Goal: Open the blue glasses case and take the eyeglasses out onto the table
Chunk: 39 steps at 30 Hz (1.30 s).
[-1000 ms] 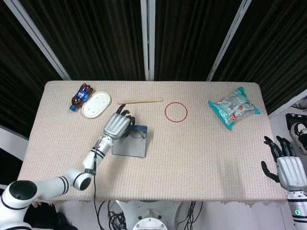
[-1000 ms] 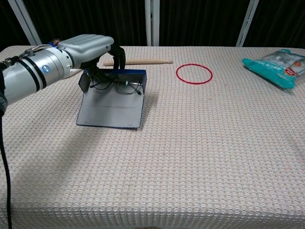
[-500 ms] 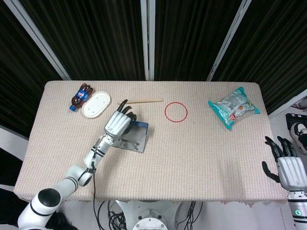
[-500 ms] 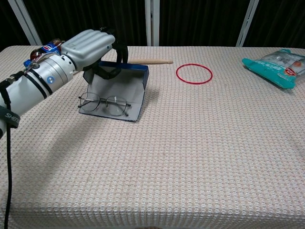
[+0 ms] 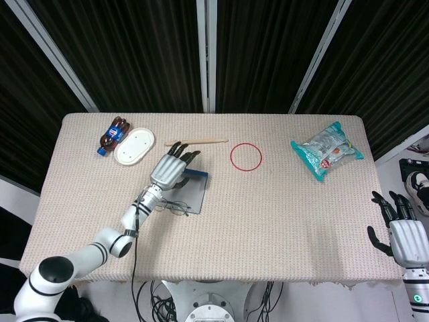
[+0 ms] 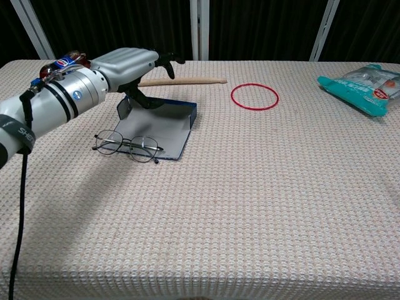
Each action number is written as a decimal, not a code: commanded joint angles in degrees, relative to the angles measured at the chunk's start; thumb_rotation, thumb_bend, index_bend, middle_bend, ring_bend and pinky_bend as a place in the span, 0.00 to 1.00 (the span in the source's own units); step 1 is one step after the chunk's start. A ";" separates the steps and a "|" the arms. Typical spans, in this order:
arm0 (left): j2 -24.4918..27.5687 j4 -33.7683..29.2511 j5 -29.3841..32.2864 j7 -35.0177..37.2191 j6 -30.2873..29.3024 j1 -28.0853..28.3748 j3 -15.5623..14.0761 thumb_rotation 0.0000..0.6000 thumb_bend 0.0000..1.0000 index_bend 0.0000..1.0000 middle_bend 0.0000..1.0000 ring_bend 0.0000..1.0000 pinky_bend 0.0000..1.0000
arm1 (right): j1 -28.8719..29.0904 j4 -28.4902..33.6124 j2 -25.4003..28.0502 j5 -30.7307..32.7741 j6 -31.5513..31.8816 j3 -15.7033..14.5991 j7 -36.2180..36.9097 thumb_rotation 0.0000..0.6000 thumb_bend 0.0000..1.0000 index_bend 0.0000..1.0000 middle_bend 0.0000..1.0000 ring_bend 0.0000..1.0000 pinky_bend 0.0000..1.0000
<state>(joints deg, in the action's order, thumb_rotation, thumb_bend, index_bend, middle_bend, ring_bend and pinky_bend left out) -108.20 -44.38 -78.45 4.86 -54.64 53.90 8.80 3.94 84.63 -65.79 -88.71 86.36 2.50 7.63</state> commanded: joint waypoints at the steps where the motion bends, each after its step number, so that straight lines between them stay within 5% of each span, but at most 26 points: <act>1: 6.03 -10.56 2.55 -5.44 0.53 -2.02 1.18 1.00 0.33 0.10 0.20 0.02 0.00 | 0.15 -0.10 -0.03 -0.20 -0.03 0.04 0.10 1.00 0.36 0.02 0.22 0.00 0.07; 9: 15.73 -31.70 7.34 -17.26 -1.02 -8.02 -1.49 1.00 0.33 0.34 0.20 0.01 0.00 | 0.77 -0.83 -0.34 -1.04 -0.30 0.02 0.93 1.00 0.36 0.02 0.22 0.00 0.07; 15: 18.24 -39.69 14.19 -27.31 -0.93 -10.18 -3.17 1.00 0.33 0.37 0.20 0.01 0.00 | 1.04 -1.44 -0.66 -1.30 -0.43 -0.01 1.53 1.00 0.36 0.02 0.22 0.00 0.07; 25: 14.89 -38.85 19.22 -33.05 -2.16 -10.92 -3.07 1.00 0.33 0.41 0.21 0.01 0.00 | 1.30 -1.53 -0.62 -1.65 -0.37 -0.07 1.67 1.00 0.36 0.02 0.22 0.00 0.07; 39: 12.75 -36.44 20.02 -31.66 -0.64 -10.98 -2.46 1.00 0.34 0.46 0.22 0.01 0.00 | 1.10 -1.44 -0.60 -1.35 -0.31 -0.22 1.59 1.00 0.36 0.02 0.22 0.00 0.07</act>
<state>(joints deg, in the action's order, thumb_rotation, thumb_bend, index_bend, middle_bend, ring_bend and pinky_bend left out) -95.37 -80.87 -58.44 -26.90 -55.36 42.95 6.31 5.05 83.19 -66.40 -90.06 86.06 2.28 9.22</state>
